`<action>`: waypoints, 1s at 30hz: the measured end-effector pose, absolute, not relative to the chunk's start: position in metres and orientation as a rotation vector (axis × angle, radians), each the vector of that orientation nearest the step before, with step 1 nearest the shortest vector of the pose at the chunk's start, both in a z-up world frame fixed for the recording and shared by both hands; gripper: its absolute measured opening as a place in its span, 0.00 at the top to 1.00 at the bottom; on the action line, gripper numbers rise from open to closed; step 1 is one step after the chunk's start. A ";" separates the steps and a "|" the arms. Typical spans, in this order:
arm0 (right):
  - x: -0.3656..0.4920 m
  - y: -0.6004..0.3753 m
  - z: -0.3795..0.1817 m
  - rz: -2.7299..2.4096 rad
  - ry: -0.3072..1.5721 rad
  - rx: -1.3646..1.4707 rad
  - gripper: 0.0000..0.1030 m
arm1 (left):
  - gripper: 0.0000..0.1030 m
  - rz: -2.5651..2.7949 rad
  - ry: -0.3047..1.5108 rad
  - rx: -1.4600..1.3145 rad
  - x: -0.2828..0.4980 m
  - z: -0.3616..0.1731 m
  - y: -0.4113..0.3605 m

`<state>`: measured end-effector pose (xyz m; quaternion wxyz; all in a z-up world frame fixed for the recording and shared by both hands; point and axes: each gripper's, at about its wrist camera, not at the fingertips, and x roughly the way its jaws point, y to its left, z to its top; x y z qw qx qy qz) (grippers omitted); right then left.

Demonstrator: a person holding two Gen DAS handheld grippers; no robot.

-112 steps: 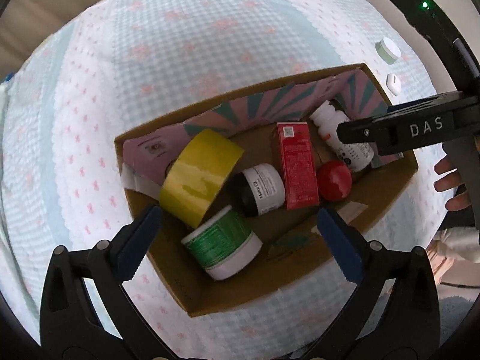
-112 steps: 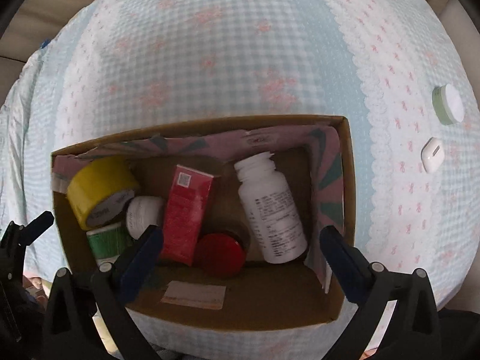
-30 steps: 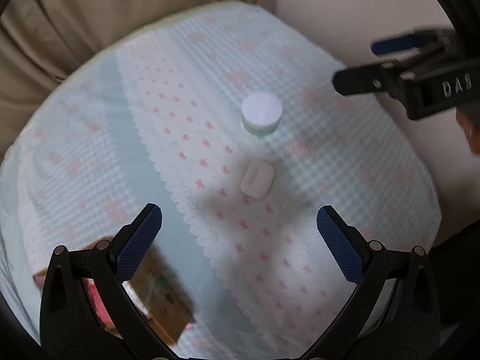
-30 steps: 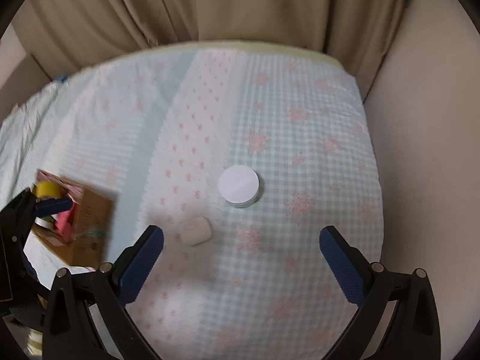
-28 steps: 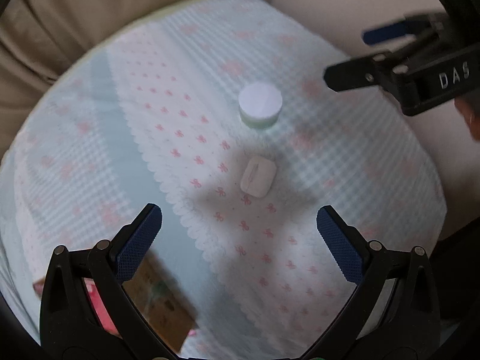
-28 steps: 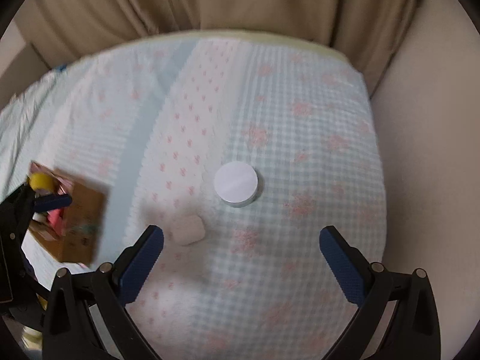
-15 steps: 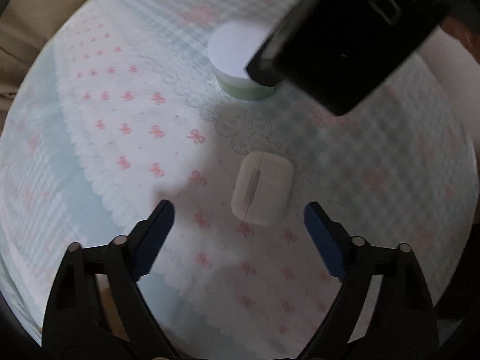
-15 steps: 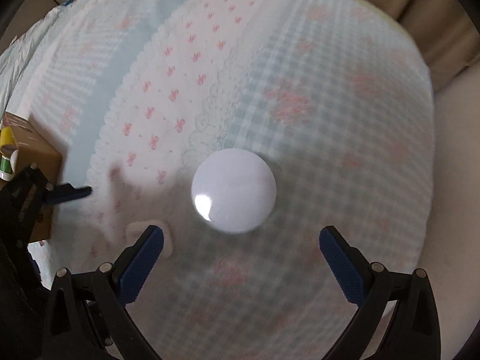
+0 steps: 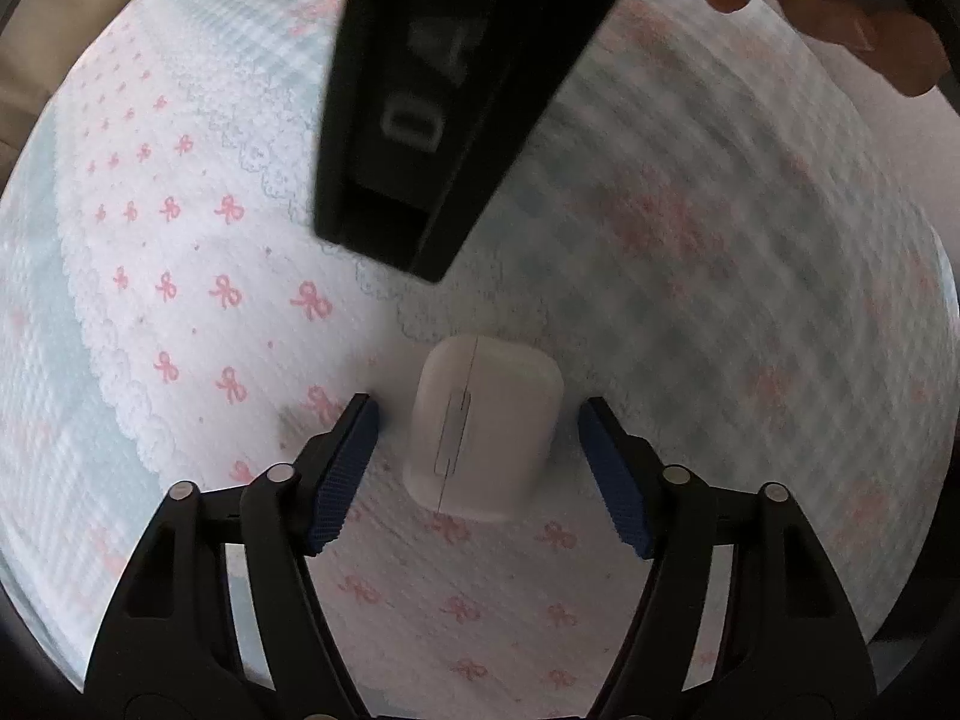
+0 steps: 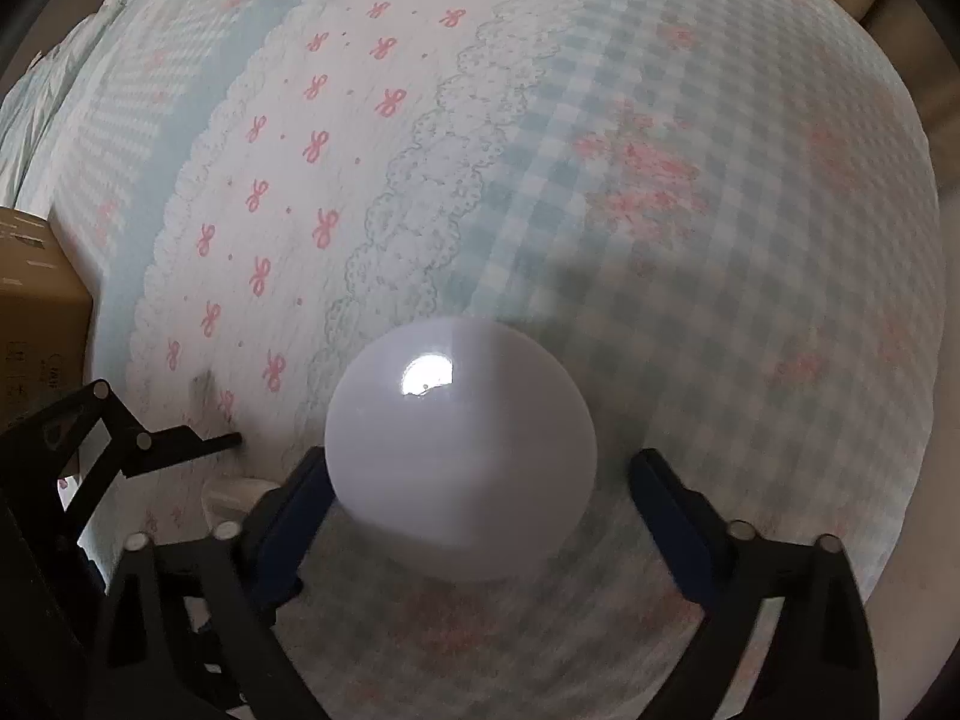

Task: Organize rigid objects
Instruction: 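Grasp the white earbud case with the left tool while the right tool grasps the white jar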

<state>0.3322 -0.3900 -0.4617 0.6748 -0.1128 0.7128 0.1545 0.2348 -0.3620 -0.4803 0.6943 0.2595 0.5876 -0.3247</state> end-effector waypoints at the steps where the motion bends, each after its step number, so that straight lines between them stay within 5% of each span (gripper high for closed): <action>1: 0.332 -0.388 -0.465 0.346 1.606 -0.256 0.21 | 0.44 -0.727 1.308 0.579 0.234 -0.479 -0.363; 3: 0.328 -0.387 -0.466 0.365 1.599 -0.255 0.28 | 0.56 -0.733 1.306 0.577 0.235 -0.476 -0.365; 16: 0.332 -0.364 -0.470 0.361 1.589 -0.286 0.34 | 0.57 -0.728 1.309 0.547 0.241 -0.465 -0.360; 26: 0.329 -0.377 -0.419 0.326 1.550 -0.237 0.35 | 0.61 -0.686 1.313 0.446 0.246 -0.433 -0.323; 30: 0.328 -0.382 -0.388 0.294 1.517 -0.217 0.35 | 0.79 -0.662 1.325 0.350 0.249 -0.409 -0.304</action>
